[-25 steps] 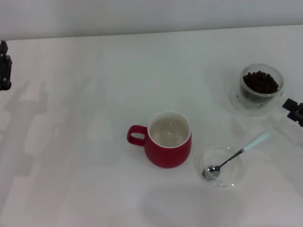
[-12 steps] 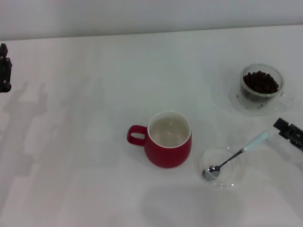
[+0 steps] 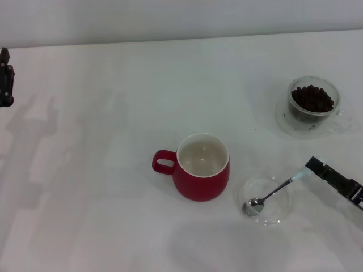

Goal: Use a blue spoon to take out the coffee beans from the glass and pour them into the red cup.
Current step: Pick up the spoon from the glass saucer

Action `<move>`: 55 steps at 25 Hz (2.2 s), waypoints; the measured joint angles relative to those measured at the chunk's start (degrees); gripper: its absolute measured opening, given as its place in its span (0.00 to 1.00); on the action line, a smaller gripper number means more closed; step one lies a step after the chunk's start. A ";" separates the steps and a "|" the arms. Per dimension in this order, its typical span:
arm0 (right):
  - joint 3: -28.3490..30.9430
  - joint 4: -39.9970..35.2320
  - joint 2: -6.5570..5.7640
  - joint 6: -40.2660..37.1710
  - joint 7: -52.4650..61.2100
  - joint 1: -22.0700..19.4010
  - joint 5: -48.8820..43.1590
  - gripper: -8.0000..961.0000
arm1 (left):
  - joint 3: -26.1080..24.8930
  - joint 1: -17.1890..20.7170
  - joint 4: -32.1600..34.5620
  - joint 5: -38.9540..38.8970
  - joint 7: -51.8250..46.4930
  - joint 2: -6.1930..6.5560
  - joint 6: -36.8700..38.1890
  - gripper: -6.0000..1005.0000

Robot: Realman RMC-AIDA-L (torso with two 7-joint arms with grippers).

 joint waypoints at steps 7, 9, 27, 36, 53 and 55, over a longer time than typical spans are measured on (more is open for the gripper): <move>-0.19 0.93 0.11 -1.49 -1.17 0.77 -0.19 0.87 | 0.00 0.17 0.00 0.08 0.15 -0.06 0.35 0.43; -0.43 1.03 0.13 -1.85 -1.41 1.01 -0.31 0.87 | 0.00 0.31 0.00 0.07 0.15 -0.07 0.37 0.43; -0.19 3.30 0.22 -3.50 -4.40 1.88 -0.25 0.87 | 0.00 0.83 0.14 0.25 0.14 -0.17 0.41 0.42; 3.46 5.55 0.22 -4.84 -6.39 1.86 0.19 0.87 | 0.00 1.82 0.44 0.05 0.14 -0.17 0.40 0.42; 6.16 8.52 0.30 -4.31 -7.95 2.70 0.57 0.87 | 0.00 1.32 0.62 0.15 0.14 -0.17 0.48 0.43; 6.16 8.51 0.30 -3.88 -8.24 2.73 0.47 0.87 | 0.00 1.27 0.62 0.16 0.14 -0.17 0.47 0.43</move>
